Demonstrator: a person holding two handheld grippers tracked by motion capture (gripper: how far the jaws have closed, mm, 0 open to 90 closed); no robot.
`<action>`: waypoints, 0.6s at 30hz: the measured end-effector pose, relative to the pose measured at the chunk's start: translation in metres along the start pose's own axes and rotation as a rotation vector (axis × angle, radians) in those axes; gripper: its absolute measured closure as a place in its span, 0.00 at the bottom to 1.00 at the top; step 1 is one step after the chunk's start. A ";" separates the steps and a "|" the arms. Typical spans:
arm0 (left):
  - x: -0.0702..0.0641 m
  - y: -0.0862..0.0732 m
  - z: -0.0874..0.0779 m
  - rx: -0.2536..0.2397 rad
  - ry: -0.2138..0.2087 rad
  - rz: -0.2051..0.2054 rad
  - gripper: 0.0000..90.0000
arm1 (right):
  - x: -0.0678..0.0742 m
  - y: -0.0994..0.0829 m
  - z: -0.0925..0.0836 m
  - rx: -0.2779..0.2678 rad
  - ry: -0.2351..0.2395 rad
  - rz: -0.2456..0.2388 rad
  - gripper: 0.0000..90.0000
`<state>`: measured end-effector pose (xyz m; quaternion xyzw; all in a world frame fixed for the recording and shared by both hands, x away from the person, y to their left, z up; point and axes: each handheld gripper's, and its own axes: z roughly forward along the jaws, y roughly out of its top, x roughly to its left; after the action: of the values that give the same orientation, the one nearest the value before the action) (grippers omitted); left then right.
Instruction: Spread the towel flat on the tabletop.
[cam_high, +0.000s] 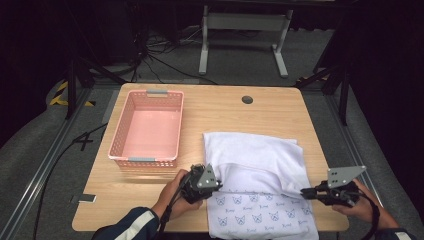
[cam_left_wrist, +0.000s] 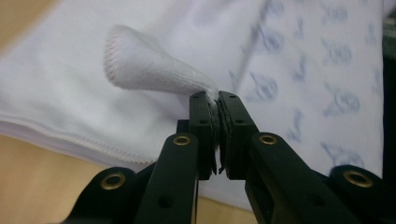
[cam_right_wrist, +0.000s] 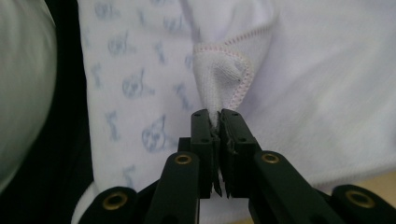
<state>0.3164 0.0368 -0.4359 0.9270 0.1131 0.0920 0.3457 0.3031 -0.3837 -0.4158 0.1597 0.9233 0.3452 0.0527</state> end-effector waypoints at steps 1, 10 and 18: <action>-0.003 -0.003 0.009 0.028 -0.010 -0.002 0.94 | 0.001 -0.003 0.004 0.024 0.003 0.004 0.94; 0.018 -0.005 0.022 0.106 0.070 -0.036 0.96 | -0.004 -0.012 0.021 0.098 -0.085 0.052 0.95; 0.049 -0.002 0.032 0.095 0.188 -0.110 0.96 | -0.028 -0.007 0.032 0.044 -0.210 0.106 0.96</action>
<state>0.3712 0.0319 -0.4567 0.9221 0.1998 0.1539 0.2936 0.3342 -0.3782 -0.4455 0.2448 0.9103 0.3087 0.1271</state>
